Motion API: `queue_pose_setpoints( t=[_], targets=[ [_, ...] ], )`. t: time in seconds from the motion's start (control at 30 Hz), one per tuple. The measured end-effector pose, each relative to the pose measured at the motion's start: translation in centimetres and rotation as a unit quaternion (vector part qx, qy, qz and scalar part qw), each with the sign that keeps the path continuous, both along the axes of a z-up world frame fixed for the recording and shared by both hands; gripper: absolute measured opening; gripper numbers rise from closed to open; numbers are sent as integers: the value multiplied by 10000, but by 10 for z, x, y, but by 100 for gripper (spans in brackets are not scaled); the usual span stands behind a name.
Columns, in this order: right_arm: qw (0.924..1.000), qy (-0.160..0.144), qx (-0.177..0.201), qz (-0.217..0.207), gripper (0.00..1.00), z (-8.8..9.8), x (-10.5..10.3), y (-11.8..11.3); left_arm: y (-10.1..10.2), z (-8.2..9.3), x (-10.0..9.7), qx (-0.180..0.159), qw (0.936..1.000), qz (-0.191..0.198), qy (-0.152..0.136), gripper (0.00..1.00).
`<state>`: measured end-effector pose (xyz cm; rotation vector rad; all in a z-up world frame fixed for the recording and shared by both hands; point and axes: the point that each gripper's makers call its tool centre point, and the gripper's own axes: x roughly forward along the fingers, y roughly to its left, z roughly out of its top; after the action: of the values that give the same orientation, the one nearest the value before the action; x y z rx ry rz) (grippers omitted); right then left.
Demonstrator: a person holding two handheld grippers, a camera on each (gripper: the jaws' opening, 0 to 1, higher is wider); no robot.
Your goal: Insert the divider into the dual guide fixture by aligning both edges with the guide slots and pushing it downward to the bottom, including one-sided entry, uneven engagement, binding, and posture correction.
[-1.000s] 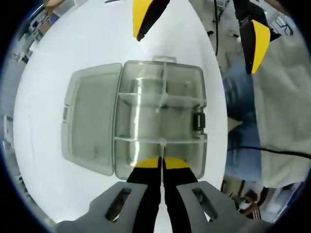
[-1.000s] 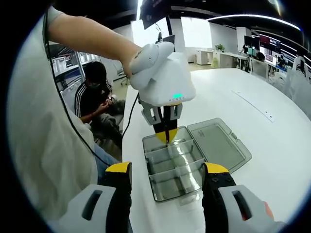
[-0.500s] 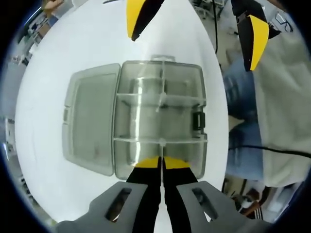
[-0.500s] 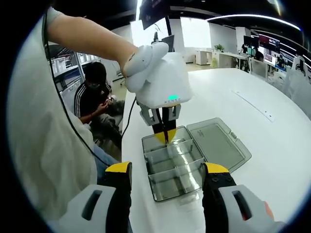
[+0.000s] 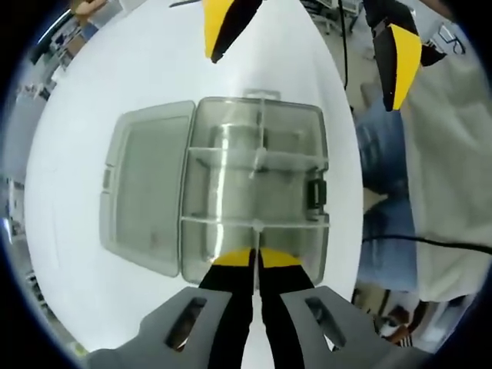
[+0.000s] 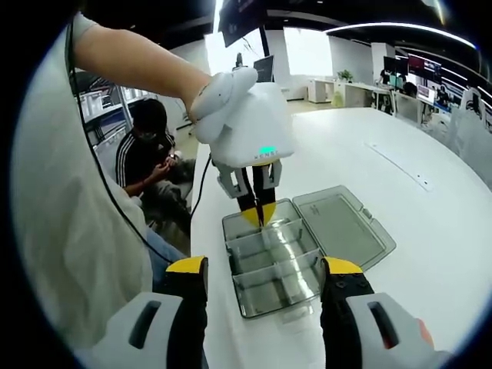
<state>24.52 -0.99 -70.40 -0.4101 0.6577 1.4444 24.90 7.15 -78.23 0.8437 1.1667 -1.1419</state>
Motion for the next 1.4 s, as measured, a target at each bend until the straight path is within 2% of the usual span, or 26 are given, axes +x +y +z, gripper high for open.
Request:
queue_pose_setpoints(
  t=[0.23, 0.43, 0.77, 0.87, 1.17, 1.4],
  targets=[
    [10000, -7, 9, -19, 56, 1, 1, -1, 0, 0, 0, -41, 10000, -11, -45, 0],
    [10000, -10, -2, -8, 56, 1, 1, -1, 5, -2, -2, -49, 10000, 38, -59, 6],
    [10000, -13, -7, 6, 56, 1, 0, 0, 6, 5, 1, -306, 9990, 285, -146, 9],
    [10000, -21, -20, 20, 57, 1, 0, 0, 5, 9, 0, -458, 9982, 357, -148, 12],
    [10000, -14, -54, 33, 57, 0, -1, -2, 5, 22, 2, -923, 9936, 506, -413, 21],
    [10000, -17, -61, 38, 57, -1, 0, -1, 10, 27, -1, -1096, 9905, 576, -591, 23]
  ],
)
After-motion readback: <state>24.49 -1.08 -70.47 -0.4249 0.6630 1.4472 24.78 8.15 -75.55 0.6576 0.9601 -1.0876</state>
